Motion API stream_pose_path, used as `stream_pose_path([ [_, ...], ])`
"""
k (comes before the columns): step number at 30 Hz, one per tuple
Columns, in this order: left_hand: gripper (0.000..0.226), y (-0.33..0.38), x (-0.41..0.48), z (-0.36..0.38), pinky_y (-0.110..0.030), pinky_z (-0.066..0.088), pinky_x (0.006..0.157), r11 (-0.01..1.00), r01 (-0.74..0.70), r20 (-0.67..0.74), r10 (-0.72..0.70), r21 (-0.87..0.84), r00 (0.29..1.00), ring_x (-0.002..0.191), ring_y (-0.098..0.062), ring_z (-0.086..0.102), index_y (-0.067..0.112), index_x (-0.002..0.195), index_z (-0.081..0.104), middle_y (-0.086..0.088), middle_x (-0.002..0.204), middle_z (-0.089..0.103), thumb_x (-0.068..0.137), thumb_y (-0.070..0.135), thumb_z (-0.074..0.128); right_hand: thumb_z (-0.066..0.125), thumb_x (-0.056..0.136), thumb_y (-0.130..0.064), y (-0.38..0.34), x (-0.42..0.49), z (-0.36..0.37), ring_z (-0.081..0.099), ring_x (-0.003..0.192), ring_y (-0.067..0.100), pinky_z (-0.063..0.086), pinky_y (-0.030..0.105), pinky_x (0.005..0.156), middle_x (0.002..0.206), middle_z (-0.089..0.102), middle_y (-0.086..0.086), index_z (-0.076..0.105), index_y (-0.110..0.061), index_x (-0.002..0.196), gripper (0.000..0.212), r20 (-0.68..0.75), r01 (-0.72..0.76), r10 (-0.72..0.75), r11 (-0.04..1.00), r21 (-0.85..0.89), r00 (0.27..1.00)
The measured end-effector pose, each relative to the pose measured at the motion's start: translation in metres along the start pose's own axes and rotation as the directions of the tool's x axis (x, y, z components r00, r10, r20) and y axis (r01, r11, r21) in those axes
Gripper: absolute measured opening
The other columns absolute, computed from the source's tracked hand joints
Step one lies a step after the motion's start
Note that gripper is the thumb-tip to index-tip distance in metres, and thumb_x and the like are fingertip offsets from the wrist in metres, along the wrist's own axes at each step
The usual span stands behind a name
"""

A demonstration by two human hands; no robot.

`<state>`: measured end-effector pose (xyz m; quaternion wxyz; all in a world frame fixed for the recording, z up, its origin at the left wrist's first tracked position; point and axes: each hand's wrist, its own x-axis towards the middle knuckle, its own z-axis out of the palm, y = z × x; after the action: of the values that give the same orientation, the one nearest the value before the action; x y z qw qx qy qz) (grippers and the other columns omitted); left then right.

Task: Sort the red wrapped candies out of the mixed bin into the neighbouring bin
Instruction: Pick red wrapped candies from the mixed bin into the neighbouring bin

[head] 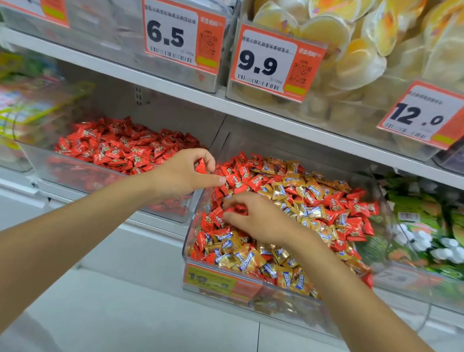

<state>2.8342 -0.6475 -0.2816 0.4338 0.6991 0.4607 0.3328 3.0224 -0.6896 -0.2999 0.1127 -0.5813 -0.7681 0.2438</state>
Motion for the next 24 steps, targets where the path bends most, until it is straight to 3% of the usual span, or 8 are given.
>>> stream_pose_path([
  [4,0.025,-0.003,0.002,0.000,-0.021,0.035,0.053,0.999,-0.029,-0.012,0.030,0.029,0.999,0.055,-0.007,0.037,0.016,0.079,0.053,0.009,0.065,0.045,0.079,0.022,0.078,0.073,0.074,-0.060,-0.017,0.006,0.014,0.043,0.127,0.019,0.039,0.031,0.104,0.139,0.045,0.003,0.040,-0.019,0.145,0.088,0.165,0.001,0.025,0.988,-0.156,0.986],
  [6,0.026,-0.003,0.003,0.000,-0.017,0.034,0.050,0.999,-0.030,-0.012,0.030,0.025,0.999,0.051,-0.004,0.037,0.017,0.077,0.052,0.010,0.063,0.045,0.079,0.021,0.077,0.076,0.068,-0.061,-0.020,0.009,0.022,0.041,0.126,0.025,0.040,0.035,0.101,0.136,0.044,0.008,0.039,-0.017,0.142,0.093,0.166,-0.003,0.040,0.976,-0.217,0.985],
  [9,0.027,-0.003,0.004,0.000,-0.014,0.032,0.043,1.000,-0.021,-0.003,0.021,-0.002,1.000,0.047,-0.007,0.035,0.018,0.074,0.051,0.011,0.059,0.044,0.079,0.019,0.077,0.080,0.068,-0.054,-0.018,0.014,0.029,0.048,0.105,0.026,0.044,0.037,0.086,0.113,0.053,0.011,0.051,-0.016,0.120,0.070,0.120,0.047,-0.023,0.978,-0.205,0.992],
  [12,0.026,-0.002,0.004,0.001,-0.011,0.031,0.041,1.000,-0.025,-0.005,0.025,-0.017,1.000,0.042,-0.001,0.035,0.016,0.075,0.051,0.013,0.056,0.044,0.080,0.016,0.076,0.083,0.073,-0.034,-0.014,0.014,0.024,0.055,0.086,0.023,0.046,0.043,0.077,0.097,0.061,0.012,0.057,-0.008,0.101,0.046,0.086,0.100,-0.100,0.995,0.006,0.991],
  [15,0.026,-0.004,0.004,0.001,-0.018,0.034,0.050,0.999,-0.039,-0.003,0.039,-0.010,0.999,0.052,-0.009,0.038,0.017,0.077,0.052,0.006,0.065,0.048,0.079,0.020,0.078,0.075,0.083,-0.015,-0.009,0.011,0.013,0.054,0.071,0.016,0.045,0.030,0.065,0.087,0.059,0.008,0.055,-0.006,0.089,0.023,0.023,0.089,-0.099,0.960,0.266,0.995],
  [19,0.026,-0.006,0.004,-0.001,-0.026,0.034,0.054,0.999,-0.019,0.019,0.020,-0.040,1.000,0.060,-0.017,0.038,0.019,0.077,0.053,0.004,0.067,0.048,0.079,0.024,0.078,0.067,0.091,-0.014,-0.004,0.005,-0.007,0.057,0.057,0.010,0.041,0.019,0.049,0.071,0.057,0.002,0.057,-0.012,0.091,0.010,0.034,0.007,-0.024,0.903,0.429,0.999],
  [21,0.026,-0.006,0.005,-0.001,-0.023,0.034,0.053,0.999,-0.018,0.027,0.020,-0.043,0.999,0.059,-0.016,0.038,0.020,0.076,0.053,0.005,0.066,0.046,0.078,0.025,0.078,0.064,0.093,-0.012,0.001,0.002,-0.016,0.062,0.058,0.007,0.044,0.022,0.052,0.072,0.061,0.003,0.060,-0.008,0.103,0.012,-0.004,0.010,-0.010,0.858,0.513,1.000],
  [24,0.026,-0.007,0.005,-0.002,-0.023,0.035,0.053,0.999,-0.017,0.033,0.018,-0.045,0.999,0.057,-0.014,0.037,0.019,0.077,0.053,0.008,0.065,0.046,0.078,0.026,0.078,0.065,0.092,-0.014,0.011,0.001,-0.022,0.067,0.075,0.022,0.049,0.042,0.068,0.077,0.066,0.011,0.066,-0.020,0.103,0.012,-0.087,0.029,0.032,0.781,0.624,0.996],
])
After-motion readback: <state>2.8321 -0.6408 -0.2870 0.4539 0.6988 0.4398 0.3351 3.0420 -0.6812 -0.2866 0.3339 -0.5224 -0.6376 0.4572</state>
